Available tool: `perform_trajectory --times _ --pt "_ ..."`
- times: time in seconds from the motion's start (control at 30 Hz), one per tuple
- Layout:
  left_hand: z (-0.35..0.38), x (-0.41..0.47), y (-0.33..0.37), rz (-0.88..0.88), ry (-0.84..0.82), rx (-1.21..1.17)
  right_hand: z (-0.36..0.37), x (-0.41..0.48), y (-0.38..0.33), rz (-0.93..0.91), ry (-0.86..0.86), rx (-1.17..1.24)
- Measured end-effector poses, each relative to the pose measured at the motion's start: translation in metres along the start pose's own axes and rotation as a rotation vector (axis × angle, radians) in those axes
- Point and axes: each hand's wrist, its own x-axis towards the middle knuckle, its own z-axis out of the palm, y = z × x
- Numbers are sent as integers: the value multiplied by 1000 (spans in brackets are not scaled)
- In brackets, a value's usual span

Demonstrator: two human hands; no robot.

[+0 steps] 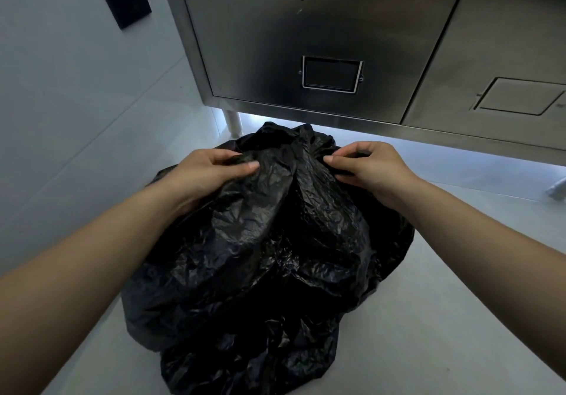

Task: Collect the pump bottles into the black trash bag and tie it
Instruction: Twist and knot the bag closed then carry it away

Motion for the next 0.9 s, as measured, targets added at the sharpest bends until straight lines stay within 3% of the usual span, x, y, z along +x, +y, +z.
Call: perform_trajectory --times 0.1,0.2,0.27,0.37,0.5,0.8,0.9 --pt "19 2 -23 72 51 301 -3 1 3 16 -20 -68" --pt "35 -5 -54 161 87 652 -10 -1 15 27 -69 -359" --pt "39 -10 -67 228 119 737 -15 -4 24 5 -95 -534" --pt "38 -8 -67 309 95 733 -21 -3 32 -75 -108 -750" --pt "33 -4 -59 243 -58 597 -23 0 32 -92 -122 -805" --pt "40 0 -54 123 11 328 -19 1 29 85 -96 -317" --pt "43 3 -52 84 -6 238 -20 -2 27 80 -41 -258"
